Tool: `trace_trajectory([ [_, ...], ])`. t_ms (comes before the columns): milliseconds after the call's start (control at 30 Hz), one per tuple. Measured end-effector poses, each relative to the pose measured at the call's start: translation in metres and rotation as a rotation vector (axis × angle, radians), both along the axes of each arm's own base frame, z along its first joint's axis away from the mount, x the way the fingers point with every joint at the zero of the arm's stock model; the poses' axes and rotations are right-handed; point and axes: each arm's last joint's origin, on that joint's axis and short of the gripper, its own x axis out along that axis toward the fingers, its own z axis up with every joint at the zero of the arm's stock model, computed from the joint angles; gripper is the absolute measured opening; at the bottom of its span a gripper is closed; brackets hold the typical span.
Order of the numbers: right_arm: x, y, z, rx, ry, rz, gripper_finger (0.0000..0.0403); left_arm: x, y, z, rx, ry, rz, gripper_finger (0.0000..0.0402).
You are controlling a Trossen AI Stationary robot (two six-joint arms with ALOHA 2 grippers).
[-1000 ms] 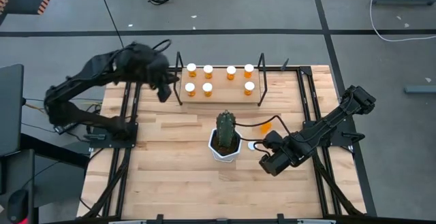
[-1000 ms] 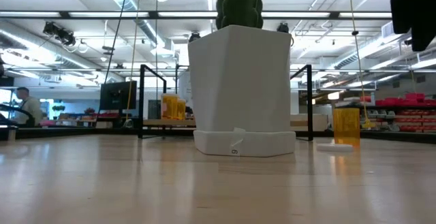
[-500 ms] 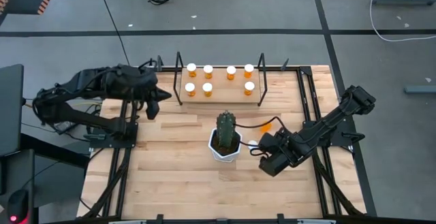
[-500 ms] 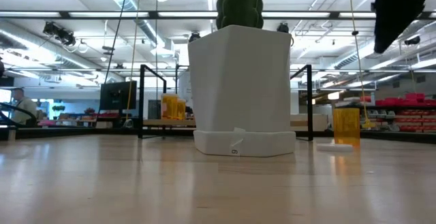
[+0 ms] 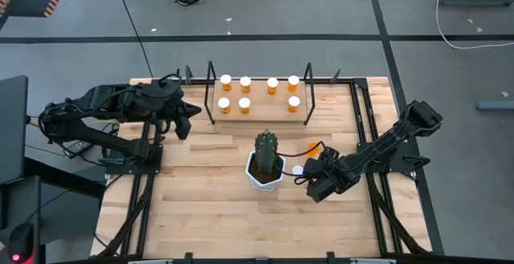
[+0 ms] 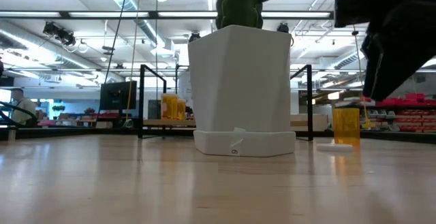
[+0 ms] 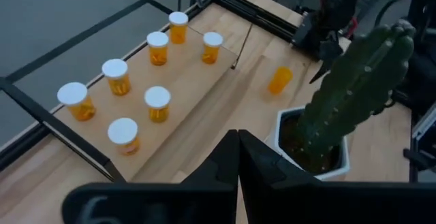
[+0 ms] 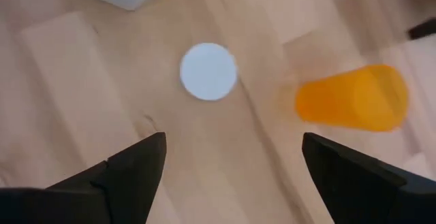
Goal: Pick and place medicine bottles onto shelf by color
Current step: Close the orange medicine bottle
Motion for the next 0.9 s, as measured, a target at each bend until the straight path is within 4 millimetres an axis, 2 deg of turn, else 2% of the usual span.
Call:
trace_trajectory([
  [133, 0.002, 0.002, -0.009, 0.018, -0.043, 0.042, 0.0351, 0.0, 0.0, 0.0, -0.022, -0.012, 0.029, 0.0003],
  [233, 0.002, 0.005, -0.006, 0.013, -0.046, 0.085, 0.0351, 0.0, 0.0, 0.0, -0.041, -0.021, 0.043, 0.0007],
  [500, -0.012, 0.01, 0.024, -0.06, -0.072, 0.377, 0.0351, 0.0, 0.0, 0.0, -0.043, -0.017, 0.044, 0.0004],
  [700, -0.02, -0.012, 0.049, -0.079, -0.158, 0.302, 0.0351, -0.001, 0.0, -0.001, -0.064, -0.02, 0.06, 0.001],
  [800, -0.018, -0.01, 0.05, -0.071, -0.174, 0.452, 0.0351, -0.001, 0.0, -0.001, -0.062, -0.018, 0.059, 0.001],
  [900, -0.015, -0.006, 0.037, -0.104, -0.128, 0.669, 0.0351, -0.001, 0.0, -0.001, -0.054, -0.014, 0.052, 0.0004],
])
